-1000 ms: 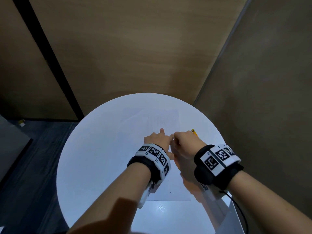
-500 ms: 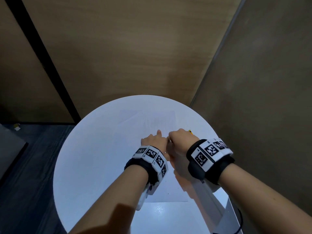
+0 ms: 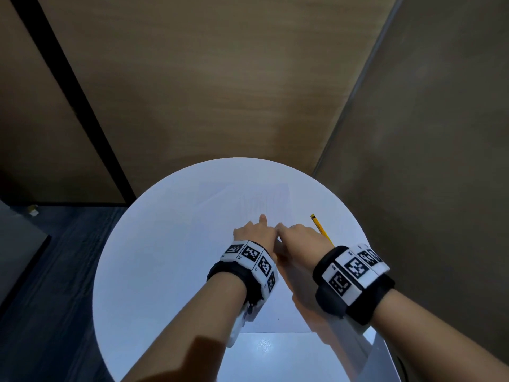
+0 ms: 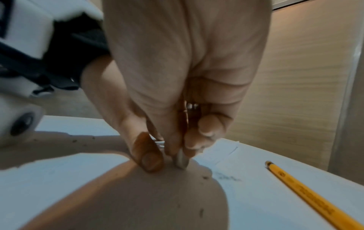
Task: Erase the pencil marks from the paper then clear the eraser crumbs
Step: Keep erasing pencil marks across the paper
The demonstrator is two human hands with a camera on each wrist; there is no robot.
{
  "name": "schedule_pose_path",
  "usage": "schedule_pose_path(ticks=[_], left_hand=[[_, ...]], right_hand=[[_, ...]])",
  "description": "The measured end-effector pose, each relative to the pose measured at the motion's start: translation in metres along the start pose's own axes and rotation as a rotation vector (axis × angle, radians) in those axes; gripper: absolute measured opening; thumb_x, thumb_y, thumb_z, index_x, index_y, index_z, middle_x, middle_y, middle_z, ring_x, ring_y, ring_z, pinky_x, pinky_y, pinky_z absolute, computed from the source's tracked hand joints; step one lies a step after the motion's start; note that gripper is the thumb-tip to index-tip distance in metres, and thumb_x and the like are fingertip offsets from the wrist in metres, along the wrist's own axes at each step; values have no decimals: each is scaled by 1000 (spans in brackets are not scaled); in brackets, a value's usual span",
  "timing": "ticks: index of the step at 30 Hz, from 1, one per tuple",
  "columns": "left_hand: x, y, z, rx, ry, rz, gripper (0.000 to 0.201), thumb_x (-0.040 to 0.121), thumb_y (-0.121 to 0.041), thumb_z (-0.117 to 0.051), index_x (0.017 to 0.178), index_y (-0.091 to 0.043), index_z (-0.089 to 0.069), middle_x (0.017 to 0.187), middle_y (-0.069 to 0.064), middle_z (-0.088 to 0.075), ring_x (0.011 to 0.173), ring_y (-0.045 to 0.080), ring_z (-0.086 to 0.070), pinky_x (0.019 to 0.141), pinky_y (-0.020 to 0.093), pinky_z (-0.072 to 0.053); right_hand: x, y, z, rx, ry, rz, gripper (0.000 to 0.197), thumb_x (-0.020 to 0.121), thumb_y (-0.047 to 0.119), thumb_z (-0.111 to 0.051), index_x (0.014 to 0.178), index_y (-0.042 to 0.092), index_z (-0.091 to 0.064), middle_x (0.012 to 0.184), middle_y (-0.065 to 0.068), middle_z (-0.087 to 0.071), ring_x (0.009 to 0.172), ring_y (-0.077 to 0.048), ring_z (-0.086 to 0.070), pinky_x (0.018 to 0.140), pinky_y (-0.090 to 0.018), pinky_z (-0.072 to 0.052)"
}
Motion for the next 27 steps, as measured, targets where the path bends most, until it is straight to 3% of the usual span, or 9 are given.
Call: schedule_pose_path(ticks=[2, 4, 7, 11, 14, 17, 20, 23, 27], left_hand=[[1, 1, -1, -1, 14, -4, 70, 86, -32, -62, 146, -32, -26, 153, 8, -18, 123, 33, -44, 91, 42, -45], [1, 1, 0, -11, -1, 10, 60, 85, -35, -62, 139, -27, -38, 154, 8, -19, 120, 32, -47, 89, 42, -45], [1, 1, -1, -3, -10, 19, 55, 85, -40, -63, 135, -24, -44, 154, 7, -21, 120, 30, -47, 87, 40, -45], [4, 2, -3, -9, -9, 4, 67, 85, -36, -62, 144, -30, -30, 153, 9, -22, 121, 32, -46, 87, 41, -45], [5, 0, -2, -23, -16, -23, 68, 84, -50, -62, 141, -35, -29, 150, 11, -24, 118, 34, -48, 82, 42, -44], [4, -2, -2, 1, -3, -24, 75, 80, -59, -61, 142, -36, -26, 149, 11, -26, 118, 35, -49, 82, 43, -45], [4, 0, -2, 0, -20, -5, 65, 84, -46, -63, 140, -30, -33, 149, 10, -27, 117, 32, -49, 80, 40, -44], [2, 4, -1, -14, -28, 14, 72, 87, -33, -62, 147, -20, -24, 143, 12, -37, 119, 31, -49, 89, 39, -45], [5, 0, -4, 5, -23, -31, 78, 80, -59, -62, 145, -34, -25, 153, 10, -20, 122, 33, -46, 87, 42, -45]], right_hand=[[-2, 2, 0, -29, 33, 9, 39, 96, 21, -45, 130, 4, -39, 102, -11, -54, 96, -30, -55, 70, -30, -36], [4, -1, 9, -10, 6, -13, 29, 95, 22, -46, 119, 6, -48, 95, -9, -51, 90, -28, -53, 70, -30, -36], [8, -4, 14, 19, -57, -25, 21, 93, 20, -45, 108, 7, -49, 107, -11, -55, 96, -28, -54, 70, -30, -36], [0, -2, -1, 79, -15, 47, 20, 95, 21, -45, 110, 9, -48, 105, -14, -59, 79, -23, -47, 68, -29, -37], [2, -10, 8, 229, -45, 56, 6, 94, 18, -48, 90, 15, -50, 102, -13, -64, 86, -23, -55, 68, -24, -38], [9, -26, 18, 352, -148, -43, 10, 92, 16, -52, 94, 8, -56, 106, -11, -62, 91, -21, -53, 67, -22, -37], [10, -18, 6, 286, -109, -48, 17, 94, 17, -47, 103, 6, -55, 107, -13, -59, 96, -27, -57, 73, -27, -41], [7, -4, -5, 186, -9, 26, 17, 94, 18, -46, 104, 7, -53, 104, -13, -60, 90, -26, -57, 70, -29, -41], [13, -21, 12, 203, -103, -24, 17, 97, 22, -42, 92, 10, -54, 101, -12, -60, 89, -27, -57, 73, -30, -44]])
Point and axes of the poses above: each hand's wrist, its own x-axis towards the middle knuckle, its own z-axis out of the back of the hand, y = z × x, the point moved 10 cm from there along x, towards the middle knuckle
